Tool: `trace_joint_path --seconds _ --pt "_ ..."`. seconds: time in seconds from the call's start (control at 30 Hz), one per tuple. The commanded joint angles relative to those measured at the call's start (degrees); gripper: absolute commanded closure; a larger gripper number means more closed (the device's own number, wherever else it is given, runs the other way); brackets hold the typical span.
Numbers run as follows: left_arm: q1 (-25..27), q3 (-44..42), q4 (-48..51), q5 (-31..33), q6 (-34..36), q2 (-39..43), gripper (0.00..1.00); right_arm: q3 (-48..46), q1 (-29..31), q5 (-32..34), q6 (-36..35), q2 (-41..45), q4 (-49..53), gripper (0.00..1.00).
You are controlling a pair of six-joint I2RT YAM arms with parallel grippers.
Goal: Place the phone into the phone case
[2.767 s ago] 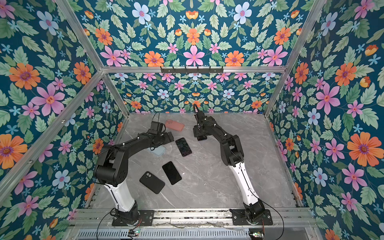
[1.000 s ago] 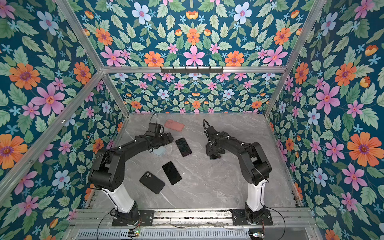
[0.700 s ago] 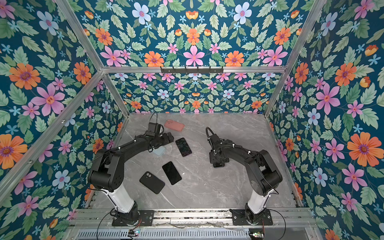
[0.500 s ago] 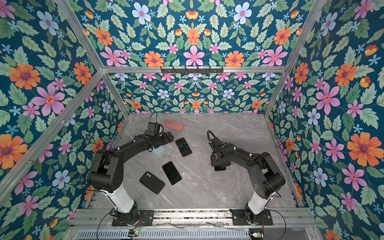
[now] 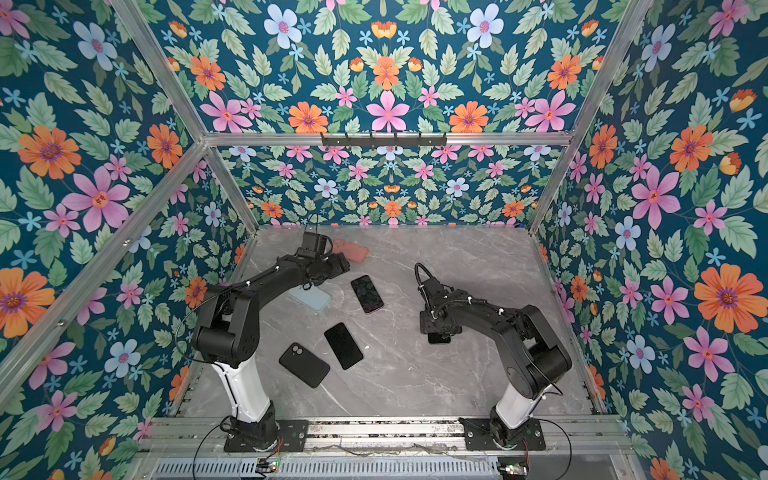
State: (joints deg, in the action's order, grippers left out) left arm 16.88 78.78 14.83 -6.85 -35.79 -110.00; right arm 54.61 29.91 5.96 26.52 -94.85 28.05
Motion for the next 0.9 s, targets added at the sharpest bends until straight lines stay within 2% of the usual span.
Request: trace_joint_path --seconds 0.0,0.13,0.3,0.5,0.87 --pt "-0.1 4.8 3.8 3.4 -1.4 -3.5 0.16 1.5 0.1 0.8 -1.2 1.7 1.7 0.14" --pt "-0.1 12.5 7.2 5.4 -2.5 -9.1 0.22 3.7 0.1 1.2 -3.1 2.4 3.1 0.08" --pt "-0.5 19.2 9.3 6.8 -3.3 -14.6 0.28 6.7 0.0 0.9 -5.6 2.3 4.0 0.05" --pt "-1.4 25.6 10.6 6.6 -3.9 -19.8 0.36 9.6 0.0 -0.5 -7.5 0.7 3.7 0.05" --pt "-1.6 33.0 11.5 6.7 -4.1 -26.5 0.44 12.3 -0.6 -2.2 -9.0 -4.4 2.2 0.06"
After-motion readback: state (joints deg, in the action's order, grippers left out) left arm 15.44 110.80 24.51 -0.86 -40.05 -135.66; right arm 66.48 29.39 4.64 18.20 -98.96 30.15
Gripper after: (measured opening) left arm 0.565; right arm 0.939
